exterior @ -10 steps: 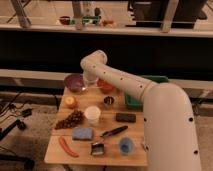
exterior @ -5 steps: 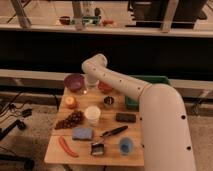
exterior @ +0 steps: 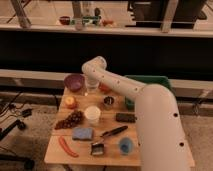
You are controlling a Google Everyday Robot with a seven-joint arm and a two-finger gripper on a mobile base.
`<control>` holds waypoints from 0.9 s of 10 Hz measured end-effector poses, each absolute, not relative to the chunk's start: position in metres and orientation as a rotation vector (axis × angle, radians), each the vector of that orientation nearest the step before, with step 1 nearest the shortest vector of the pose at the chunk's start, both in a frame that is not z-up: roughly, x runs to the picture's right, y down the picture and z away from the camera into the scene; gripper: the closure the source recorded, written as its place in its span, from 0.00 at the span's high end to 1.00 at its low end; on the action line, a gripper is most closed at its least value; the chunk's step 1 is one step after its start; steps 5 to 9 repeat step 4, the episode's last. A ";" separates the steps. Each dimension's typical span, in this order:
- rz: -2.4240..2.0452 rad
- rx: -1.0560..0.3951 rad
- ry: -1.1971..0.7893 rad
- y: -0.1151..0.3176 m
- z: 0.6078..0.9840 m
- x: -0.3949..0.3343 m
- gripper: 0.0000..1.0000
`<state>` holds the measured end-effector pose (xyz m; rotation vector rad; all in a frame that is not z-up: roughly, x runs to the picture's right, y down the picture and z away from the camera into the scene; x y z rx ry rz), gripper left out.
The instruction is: Place fork in table surface
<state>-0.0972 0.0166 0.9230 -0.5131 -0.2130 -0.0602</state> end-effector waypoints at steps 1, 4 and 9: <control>-0.060 -0.522 -0.208 0.022 0.929 -0.099 0.09; -0.064 -0.551 -0.190 0.036 0.947 -0.099 0.09; -0.064 -0.551 -0.190 0.036 0.947 -0.099 0.09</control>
